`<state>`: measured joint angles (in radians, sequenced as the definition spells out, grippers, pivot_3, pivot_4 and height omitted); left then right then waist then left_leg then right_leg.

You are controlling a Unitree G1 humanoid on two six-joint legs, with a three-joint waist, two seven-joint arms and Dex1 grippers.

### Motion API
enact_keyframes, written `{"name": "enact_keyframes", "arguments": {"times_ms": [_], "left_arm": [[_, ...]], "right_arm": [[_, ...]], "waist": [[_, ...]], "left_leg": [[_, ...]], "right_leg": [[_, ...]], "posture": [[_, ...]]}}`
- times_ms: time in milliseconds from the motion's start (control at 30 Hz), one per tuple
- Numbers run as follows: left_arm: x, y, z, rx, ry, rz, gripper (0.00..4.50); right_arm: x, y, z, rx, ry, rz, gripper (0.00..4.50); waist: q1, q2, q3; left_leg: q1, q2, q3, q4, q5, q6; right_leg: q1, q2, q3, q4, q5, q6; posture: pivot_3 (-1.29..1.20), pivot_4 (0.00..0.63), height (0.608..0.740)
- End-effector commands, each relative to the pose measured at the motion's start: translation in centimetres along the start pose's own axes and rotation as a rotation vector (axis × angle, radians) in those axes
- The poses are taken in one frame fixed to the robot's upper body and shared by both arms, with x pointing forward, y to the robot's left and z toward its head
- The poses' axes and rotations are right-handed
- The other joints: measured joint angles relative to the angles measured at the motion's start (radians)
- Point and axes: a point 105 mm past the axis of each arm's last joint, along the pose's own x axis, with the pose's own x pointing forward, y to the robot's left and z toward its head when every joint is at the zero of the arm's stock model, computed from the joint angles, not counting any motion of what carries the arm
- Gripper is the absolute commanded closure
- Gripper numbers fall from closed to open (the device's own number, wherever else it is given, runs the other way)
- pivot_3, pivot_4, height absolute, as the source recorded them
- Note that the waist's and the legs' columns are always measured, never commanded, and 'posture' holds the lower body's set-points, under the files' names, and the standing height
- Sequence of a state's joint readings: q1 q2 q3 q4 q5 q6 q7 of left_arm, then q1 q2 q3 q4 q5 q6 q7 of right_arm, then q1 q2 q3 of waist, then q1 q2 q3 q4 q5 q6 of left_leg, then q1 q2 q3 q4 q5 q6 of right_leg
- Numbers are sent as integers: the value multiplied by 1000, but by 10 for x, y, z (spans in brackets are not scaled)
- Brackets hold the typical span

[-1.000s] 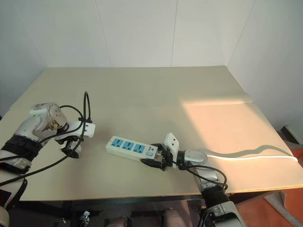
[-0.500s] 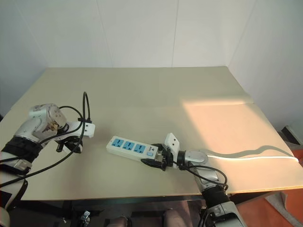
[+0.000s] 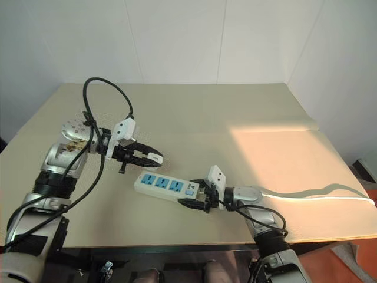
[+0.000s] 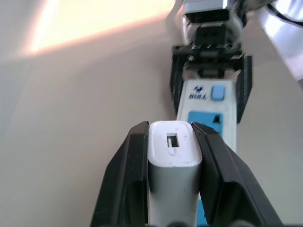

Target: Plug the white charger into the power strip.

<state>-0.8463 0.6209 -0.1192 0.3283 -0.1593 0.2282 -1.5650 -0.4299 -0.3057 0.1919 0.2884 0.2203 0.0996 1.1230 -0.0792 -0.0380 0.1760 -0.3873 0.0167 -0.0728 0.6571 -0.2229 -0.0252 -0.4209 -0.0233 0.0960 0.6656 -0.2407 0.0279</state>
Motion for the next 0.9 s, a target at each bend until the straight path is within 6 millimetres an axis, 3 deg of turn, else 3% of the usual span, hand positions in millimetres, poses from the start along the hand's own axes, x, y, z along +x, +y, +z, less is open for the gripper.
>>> {"name": "enact_keyframes", "arguments": {"times_ms": [33, 367, 600, 767, 900], "left_arm": [[-7, -6, 23, 44, -116, -8, 3475], [6, -28, 43, -23, -346, -46, 3475], [10, -44, 47, -46, -458, -29, 3475], [20, -59, 32, -76, -463, -23, 3475], [25, -58, 25, -107, -475, 28, 3475]], "right_arm": [[4, 8, -7, -1, 32, 69, 1028], [7, 19, -8, -70, 60, 193, 1028], [9, 21, -9, -88, 55, 247, 1028], [14, 23, -10, -86, 57, 284, 1028], [16, 22, -11, -104, 55, 282, 1028]], "waist": [[0, 0, 0], [-3, 0, 0], [-11, 0, 0], [-18, 0, 0], [-18, 0, 0]], "left_leg": [[0, 0, 0, 0, 0, 0], [0, 0, 0, 0, 0, 0], [1, 0, 0, 0, 0, 0], [2, 0, -1, 0, 0, 0], [3, 1, -1, 0, 0, 0]], "right_leg": [[0, 0, 0, 0, 0, 0], [0, 0, 0, 0, 0, 0], [1, 0, 0, -1, 0, 0], [2, 0, 0, -1, 0, 0], [3, 0, 0, 0, 0, 0]], "posture": [[0, 150, 740], [0, 150, 740], [0, 150, 740], [0, 150, 740], [0, 150, 740]]}}
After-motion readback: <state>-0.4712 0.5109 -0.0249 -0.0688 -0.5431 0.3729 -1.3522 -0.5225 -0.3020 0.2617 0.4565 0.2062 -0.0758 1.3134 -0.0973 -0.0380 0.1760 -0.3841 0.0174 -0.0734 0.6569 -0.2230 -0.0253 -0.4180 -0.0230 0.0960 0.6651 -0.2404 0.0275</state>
